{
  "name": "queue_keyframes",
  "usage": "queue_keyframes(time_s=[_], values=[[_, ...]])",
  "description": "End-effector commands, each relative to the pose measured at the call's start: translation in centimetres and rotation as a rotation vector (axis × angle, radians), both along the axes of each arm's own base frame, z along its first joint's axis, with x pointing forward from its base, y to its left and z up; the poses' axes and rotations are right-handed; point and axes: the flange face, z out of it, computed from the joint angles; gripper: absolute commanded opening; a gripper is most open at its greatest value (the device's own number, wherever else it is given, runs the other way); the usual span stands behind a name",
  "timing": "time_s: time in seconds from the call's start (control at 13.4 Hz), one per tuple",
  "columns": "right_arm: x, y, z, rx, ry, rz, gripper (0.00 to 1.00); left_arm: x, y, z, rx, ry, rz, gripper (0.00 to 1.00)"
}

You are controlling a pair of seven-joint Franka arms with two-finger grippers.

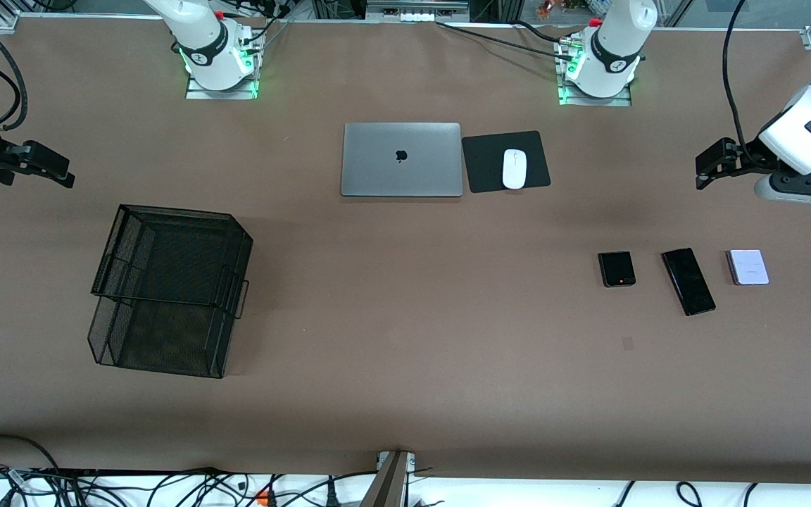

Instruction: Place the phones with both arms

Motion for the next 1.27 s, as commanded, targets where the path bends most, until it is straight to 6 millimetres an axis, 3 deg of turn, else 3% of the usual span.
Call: queue_keyframes(time_s=[0.0,0.6,0.97,1.04,1.19], values=[[-0.6,-0.3,0.4,0.006,-0.004,0.009,1.0,0.2,0.1,0.6,-0.021,0.008,0.008,1.0],[-0.6,-0.4,0.4,0.009,0.001,0.005,1.0,-0.4,-0.1,-0.4,-0.029,0.112,0.017,1.0],[-0.4,-0.2,0.0,0.014,0.008,0.004,1.0,1.6,-0.2,-1.2,-0.028,0.116,0.0,1.0],[-0.4,-0.2,0.0,0.014,0.007,0.004,1.0,1.8,-0.1,-2.1,-0.026,0.133,0.002,1.0],[-0.3,-0.2,0.1,0.015,-0.001,0.002,1.0,3.1,0.0,-6.4,-0.006,0.205,0.016,1.0]])
